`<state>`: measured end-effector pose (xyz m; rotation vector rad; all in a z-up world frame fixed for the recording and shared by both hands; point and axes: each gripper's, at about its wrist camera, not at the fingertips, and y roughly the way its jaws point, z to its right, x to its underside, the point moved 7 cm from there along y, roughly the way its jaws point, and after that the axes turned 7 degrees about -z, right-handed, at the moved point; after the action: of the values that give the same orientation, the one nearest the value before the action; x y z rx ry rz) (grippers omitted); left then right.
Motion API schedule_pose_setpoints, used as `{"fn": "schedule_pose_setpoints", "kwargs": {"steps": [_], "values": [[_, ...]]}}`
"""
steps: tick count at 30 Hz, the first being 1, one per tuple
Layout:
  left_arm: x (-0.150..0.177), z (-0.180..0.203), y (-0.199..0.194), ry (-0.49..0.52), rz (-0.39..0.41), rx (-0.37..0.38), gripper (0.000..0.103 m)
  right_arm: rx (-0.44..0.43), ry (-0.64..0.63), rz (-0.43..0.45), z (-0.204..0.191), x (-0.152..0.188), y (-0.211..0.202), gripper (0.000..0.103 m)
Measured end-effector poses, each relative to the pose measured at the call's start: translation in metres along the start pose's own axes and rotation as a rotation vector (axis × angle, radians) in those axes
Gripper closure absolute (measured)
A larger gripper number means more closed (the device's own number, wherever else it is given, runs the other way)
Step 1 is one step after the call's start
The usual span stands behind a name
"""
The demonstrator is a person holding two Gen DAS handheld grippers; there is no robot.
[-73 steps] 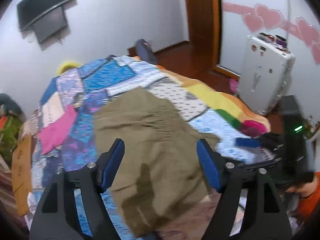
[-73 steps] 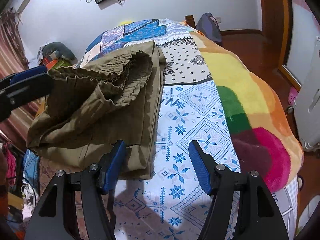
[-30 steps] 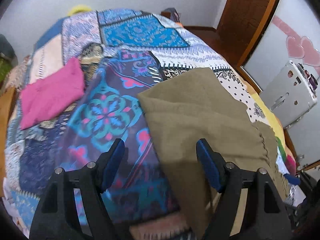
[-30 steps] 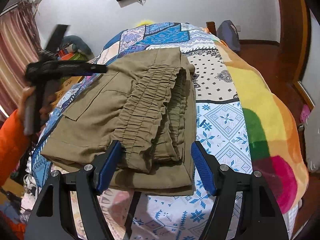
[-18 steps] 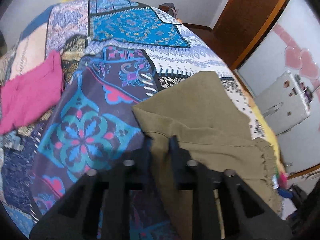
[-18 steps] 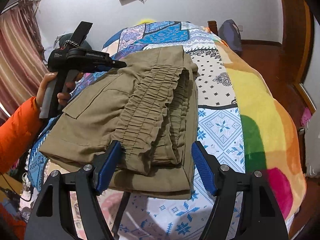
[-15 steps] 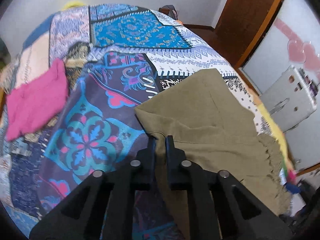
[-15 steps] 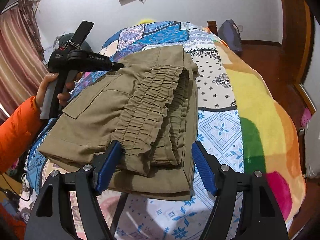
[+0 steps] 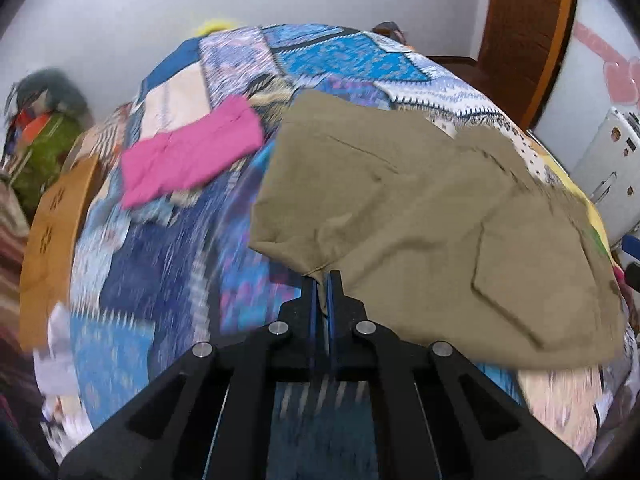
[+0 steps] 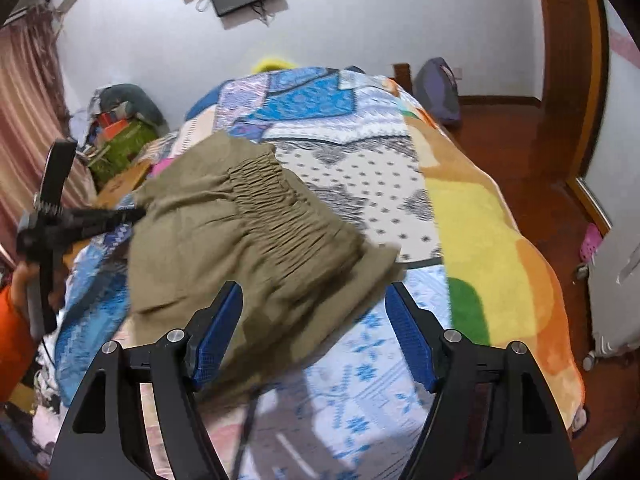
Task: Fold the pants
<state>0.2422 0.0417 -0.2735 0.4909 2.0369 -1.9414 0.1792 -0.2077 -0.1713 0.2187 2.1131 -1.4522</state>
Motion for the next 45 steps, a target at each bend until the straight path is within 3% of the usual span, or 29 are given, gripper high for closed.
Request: {"fn": "schedule_pose_setpoints", "kwargs": {"steps": [6,8,12,15,20,23,27,31,36,40,43,45], "values": [[0.049,-0.009,-0.025,-0.107,0.007,0.032,0.098,-0.062,-0.057,-0.049,-0.034,0.015,0.018,0.033],[0.060,-0.012,-0.028,-0.128,0.003,0.021,0.102,-0.063,-0.055,-0.099,-0.037,0.024,0.035,0.042],[0.081,-0.030,-0.029,-0.158,-0.020,0.009,0.102,-0.065,-0.032,-0.091,-0.030,0.025,0.043,0.047],[0.083,-0.040,-0.035,-0.155,-0.012,0.016,0.102,-0.011,-0.051,-0.086,-0.022,0.019,0.043,0.051],[0.061,-0.034,-0.055,-0.075,0.052,0.014,0.102,0.104,-0.076,-0.099,-0.002,0.009,0.049,0.052],[0.037,-0.016,-0.066,-0.002,0.088,0.044,0.100,0.095,-0.058,-0.101,0.001,0.000,0.041,0.052],[0.002,0.013,-0.070,0.076,0.123,0.076,0.097,0.036,-0.045,-0.030,-0.008,-0.022,0.021,0.052],[-0.028,0.048,-0.052,0.129,0.097,0.154,0.097,-0.024,-0.077,0.017,-0.030,-0.045,0.024,0.052],[-0.047,0.078,-0.013,0.173,0.013,0.216,0.097,-0.089,-0.134,-0.024,-0.055,-0.055,0.060,0.052],[-0.049,0.078,0.019,0.173,-0.041,0.192,0.097,-0.102,-0.159,-0.102,-0.061,-0.047,0.095,0.051],[-0.046,0.072,0.023,0.180,-0.029,0.229,0.097,-0.101,-0.171,-0.102,-0.055,-0.043,0.097,0.054],[-0.044,0.063,0.021,0.177,-0.017,0.212,0.097,-0.107,-0.170,-0.101,-0.048,-0.042,0.093,0.055]]}}
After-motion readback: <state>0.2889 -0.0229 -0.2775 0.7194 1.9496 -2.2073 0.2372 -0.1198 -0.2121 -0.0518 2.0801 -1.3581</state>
